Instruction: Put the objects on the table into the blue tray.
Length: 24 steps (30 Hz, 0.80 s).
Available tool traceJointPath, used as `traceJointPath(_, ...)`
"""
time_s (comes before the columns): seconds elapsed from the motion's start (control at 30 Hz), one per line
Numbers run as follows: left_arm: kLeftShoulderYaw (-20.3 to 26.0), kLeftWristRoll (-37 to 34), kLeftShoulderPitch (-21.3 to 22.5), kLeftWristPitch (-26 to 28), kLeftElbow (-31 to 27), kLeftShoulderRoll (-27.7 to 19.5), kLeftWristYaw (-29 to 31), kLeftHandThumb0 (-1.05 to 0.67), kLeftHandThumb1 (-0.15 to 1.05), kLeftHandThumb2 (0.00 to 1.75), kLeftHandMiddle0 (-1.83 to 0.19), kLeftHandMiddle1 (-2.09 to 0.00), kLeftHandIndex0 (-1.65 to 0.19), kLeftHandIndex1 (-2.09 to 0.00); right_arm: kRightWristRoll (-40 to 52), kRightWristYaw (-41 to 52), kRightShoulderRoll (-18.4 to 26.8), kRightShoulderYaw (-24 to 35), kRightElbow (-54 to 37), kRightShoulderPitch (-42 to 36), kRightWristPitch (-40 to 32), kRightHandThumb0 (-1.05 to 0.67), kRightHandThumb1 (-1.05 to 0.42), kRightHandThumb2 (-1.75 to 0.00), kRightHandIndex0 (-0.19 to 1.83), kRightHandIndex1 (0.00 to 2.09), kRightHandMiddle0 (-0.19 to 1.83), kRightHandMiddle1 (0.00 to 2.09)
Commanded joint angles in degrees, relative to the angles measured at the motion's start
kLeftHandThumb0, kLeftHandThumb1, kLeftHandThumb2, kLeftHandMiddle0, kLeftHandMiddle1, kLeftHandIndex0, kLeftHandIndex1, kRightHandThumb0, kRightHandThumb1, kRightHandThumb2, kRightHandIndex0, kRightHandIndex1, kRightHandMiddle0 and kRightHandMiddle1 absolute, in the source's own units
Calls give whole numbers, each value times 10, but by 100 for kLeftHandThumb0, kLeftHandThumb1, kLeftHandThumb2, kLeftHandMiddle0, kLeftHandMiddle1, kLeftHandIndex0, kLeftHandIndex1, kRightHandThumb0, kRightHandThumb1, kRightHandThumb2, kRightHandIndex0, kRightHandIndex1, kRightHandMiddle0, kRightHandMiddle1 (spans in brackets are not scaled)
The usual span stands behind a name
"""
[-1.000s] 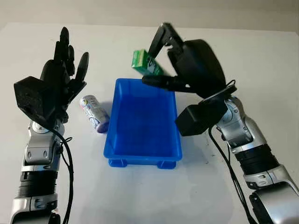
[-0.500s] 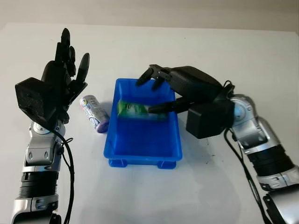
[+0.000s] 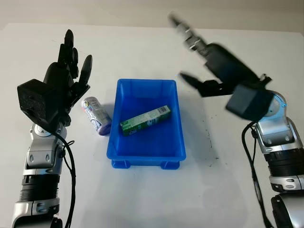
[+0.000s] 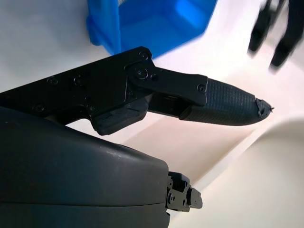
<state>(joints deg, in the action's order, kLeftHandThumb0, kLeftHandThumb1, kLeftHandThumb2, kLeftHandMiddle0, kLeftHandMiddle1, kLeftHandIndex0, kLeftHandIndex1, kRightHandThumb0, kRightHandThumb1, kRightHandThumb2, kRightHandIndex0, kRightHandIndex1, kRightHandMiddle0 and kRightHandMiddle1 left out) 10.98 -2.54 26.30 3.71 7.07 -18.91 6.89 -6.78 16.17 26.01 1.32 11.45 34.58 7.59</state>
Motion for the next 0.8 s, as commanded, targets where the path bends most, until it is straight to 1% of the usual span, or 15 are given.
traceJointPath(0.0, 2, -5, 6, -7, 2, -5, 4, -58, 105, 53, 14, -5, 15, -5, 23, -17, -17, 23, -3, -14, -30, -94, -105, -75, -19, 0, -19, 0)
traceJointPath(0.13, 4, -5, 9, -7, 4, -6, 7, -57, 105, 53, 14, -5, 16, -5, 72, -42, -47, 58, 8, -25, -76, -90, -105, -75, -19, 0, -19, 0)
traceJointPath(0.3, 5, -5, 13, -6, 10, -11, 11, -58, 105, 52, 14, -6, 14, -6, 107, -71, -72, 86, 40, -35, -95, -89, -105, -72, -19, 0, -19, 0)
traceJointPath(0.43, 6, -8, 17, -4, 16, -11, 12, -58, 105, 51, 14, -6, 14, -6, 116, -85, -85, 90, 42, -37, -116, -89, -105, -75, -19, 0, -19, 0)
traceJointPath(0.63, 6, -14, 20, -4, 19, -11, 10, -58, 105, 50, 13, -5, 14, -6, 126, -86, -93, 91, 56, -37, -116, -88, -105, -79, -19, 0, -19, 0)
traceJointPath(0.77, 5, -9, 18, -2, 14, -14, 6, -60, 105, 49, 13, -6, 13, -6, 125, -87, -96, 91, 74, -36, -106, -88, -105, -78, -19, 0, -19, 0)
